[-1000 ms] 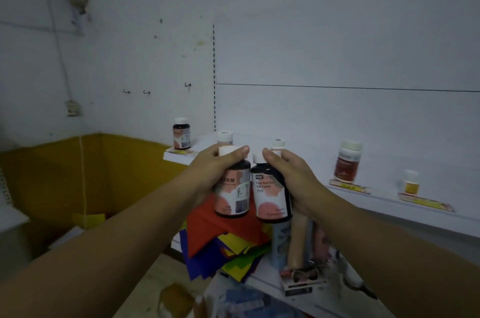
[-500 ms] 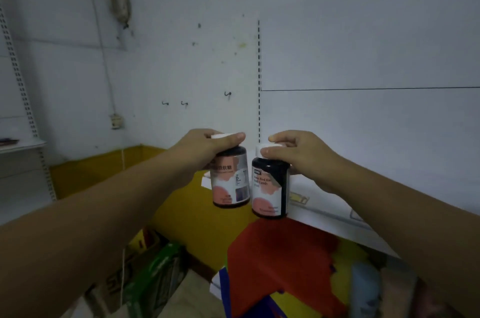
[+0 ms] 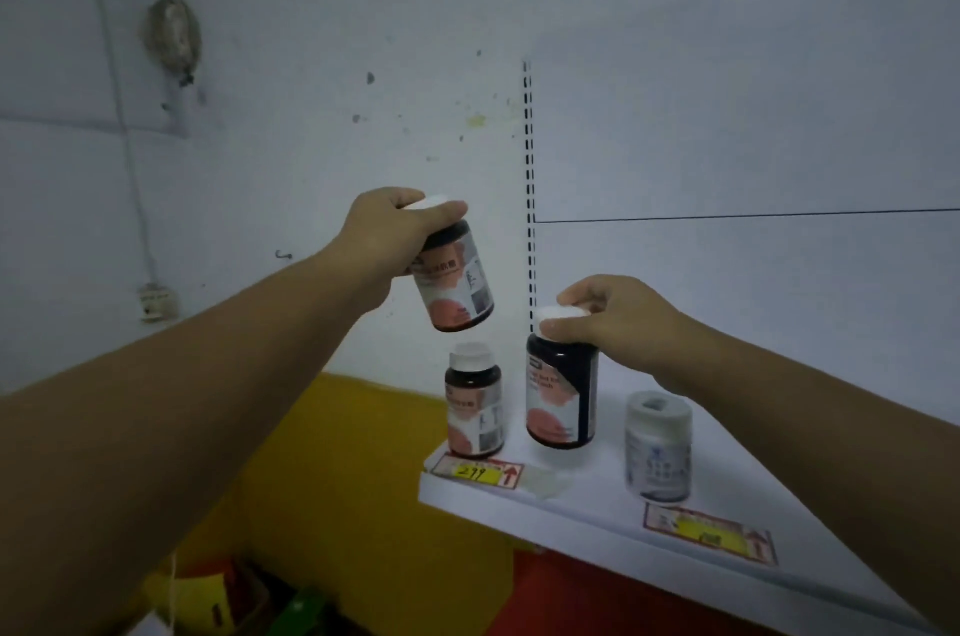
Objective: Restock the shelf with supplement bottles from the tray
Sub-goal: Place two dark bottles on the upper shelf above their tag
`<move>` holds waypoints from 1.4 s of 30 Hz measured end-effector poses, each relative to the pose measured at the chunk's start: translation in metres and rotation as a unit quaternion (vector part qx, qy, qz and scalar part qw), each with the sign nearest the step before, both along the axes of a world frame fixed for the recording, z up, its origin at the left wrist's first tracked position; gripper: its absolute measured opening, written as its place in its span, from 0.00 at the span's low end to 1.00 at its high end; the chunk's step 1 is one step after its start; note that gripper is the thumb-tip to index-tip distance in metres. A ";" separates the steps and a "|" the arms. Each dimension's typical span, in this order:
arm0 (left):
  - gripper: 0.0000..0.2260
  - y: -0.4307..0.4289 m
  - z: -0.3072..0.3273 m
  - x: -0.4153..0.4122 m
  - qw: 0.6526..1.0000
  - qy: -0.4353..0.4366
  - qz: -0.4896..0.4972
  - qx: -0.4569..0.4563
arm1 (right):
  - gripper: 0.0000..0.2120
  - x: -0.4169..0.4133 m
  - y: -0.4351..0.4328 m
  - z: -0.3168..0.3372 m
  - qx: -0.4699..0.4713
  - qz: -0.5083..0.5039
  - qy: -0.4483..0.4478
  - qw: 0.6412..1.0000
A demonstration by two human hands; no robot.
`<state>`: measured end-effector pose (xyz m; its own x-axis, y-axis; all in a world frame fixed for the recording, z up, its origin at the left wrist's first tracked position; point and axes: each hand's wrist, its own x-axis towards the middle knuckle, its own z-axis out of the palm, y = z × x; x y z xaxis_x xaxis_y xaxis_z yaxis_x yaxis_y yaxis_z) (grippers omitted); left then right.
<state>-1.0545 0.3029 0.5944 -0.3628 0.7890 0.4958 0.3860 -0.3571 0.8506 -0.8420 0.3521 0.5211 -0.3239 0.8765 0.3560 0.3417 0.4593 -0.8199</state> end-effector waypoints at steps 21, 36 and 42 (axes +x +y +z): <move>0.20 0.140 -0.073 -0.037 0.930 0.144 -0.206 -0.267 | 0.16 -0.049 0.016 -0.035 0.074 -0.108 -0.246 0.960; 0.32 0.133 -0.073 -0.018 0.926 0.223 -0.194 -0.234 | 0.26 -0.046 0.005 -0.048 0.131 -0.163 -0.283 0.936; 0.32 0.082 -0.048 0.026 0.835 0.508 -0.186 -0.096 | 0.31 0.025 -0.036 -0.026 0.160 -0.256 -0.480 0.824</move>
